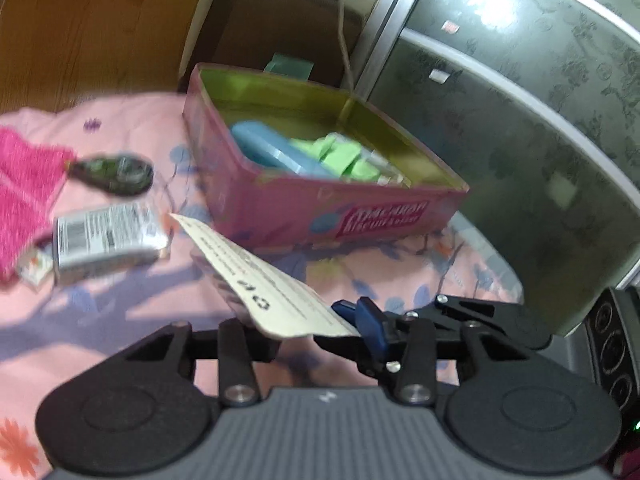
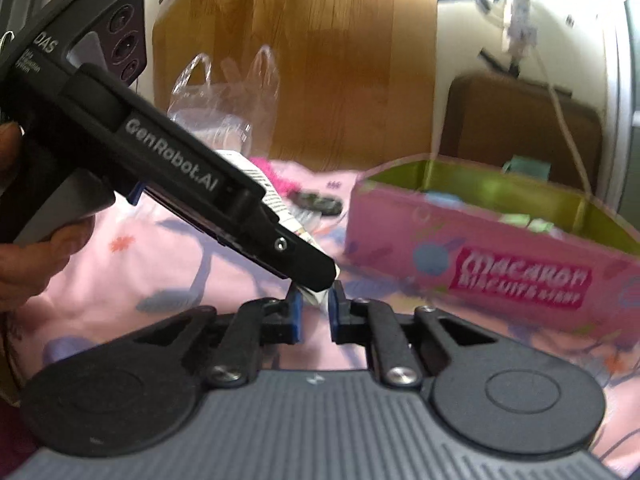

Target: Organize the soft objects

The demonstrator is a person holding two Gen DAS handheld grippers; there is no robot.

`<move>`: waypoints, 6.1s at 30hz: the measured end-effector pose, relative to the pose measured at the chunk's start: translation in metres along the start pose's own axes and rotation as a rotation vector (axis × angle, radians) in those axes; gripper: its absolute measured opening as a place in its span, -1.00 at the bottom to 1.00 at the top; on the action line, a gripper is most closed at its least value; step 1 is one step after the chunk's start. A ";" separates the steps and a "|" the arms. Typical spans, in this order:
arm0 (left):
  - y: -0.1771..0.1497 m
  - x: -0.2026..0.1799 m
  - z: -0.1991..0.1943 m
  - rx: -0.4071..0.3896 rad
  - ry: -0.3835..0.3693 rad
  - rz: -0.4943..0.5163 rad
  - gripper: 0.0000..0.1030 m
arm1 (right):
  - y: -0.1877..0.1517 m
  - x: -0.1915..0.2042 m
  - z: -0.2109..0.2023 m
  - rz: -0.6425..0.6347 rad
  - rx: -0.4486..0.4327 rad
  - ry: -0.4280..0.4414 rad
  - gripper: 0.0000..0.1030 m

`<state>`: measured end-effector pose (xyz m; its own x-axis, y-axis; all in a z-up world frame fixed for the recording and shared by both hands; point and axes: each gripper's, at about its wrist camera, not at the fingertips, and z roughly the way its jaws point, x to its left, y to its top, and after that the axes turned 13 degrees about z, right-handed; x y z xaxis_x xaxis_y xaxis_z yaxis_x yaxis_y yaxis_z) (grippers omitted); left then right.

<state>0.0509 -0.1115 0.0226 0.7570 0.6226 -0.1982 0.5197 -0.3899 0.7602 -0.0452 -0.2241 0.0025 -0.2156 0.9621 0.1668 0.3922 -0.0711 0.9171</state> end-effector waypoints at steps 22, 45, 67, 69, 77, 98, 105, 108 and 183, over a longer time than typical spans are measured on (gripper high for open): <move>0.155 0.005 0.125 -0.006 0.153 0.059 0.59 | 0.068 -0.107 0.051 0.159 -0.111 -0.339 -0.50; -0.017 0.097 -0.060 -0.146 0.406 -0.094 0.81 | 0.053 0.030 0.068 0.015 -0.007 0.029 -0.28; -0.051 0.139 -0.078 -0.249 0.385 -0.251 0.82 | 0.128 0.044 0.271 -0.112 0.591 -0.122 0.09; -0.052 0.141 -0.080 -0.259 0.377 -0.267 0.82 | 0.125 0.049 0.264 -0.134 0.566 -0.107 -0.34; -0.055 0.148 -0.087 -0.298 0.358 -0.314 0.82 | 0.138 0.062 0.185 -0.085 0.409 0.038 -0.69; -0.036 0.165 -0.077 -0.299 0.183 -0.422 0.92 | 0.088 0.044 0.150 -0.021 0.217 0.050 0.44; 0.001 0.177 -0.037 -0.228 0.131 -0.410 0.72 | 0.082 0.050 0.157 -0.111 0.214 0.013 0.55; 0.002 0.173 -0.022 -0.178 0.128 -0.388 0.71 | 0.079 0.055 0.150 -0.167 0.205 0.017 0.51; 0.033 -0.047 0.090 0.091 -0.205 -0.140 0.67 | -0.032 -0.097 -0.054 0.207 -0.008 -0.221 0.41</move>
<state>0.0681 -0.2153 0.0016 0.7348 0.5280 -0.4258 0.6516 -0.3751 0.6594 -0.0851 -0.3292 -0.0239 0.0688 0.9610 0.2680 0.4005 -0.2726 0.8748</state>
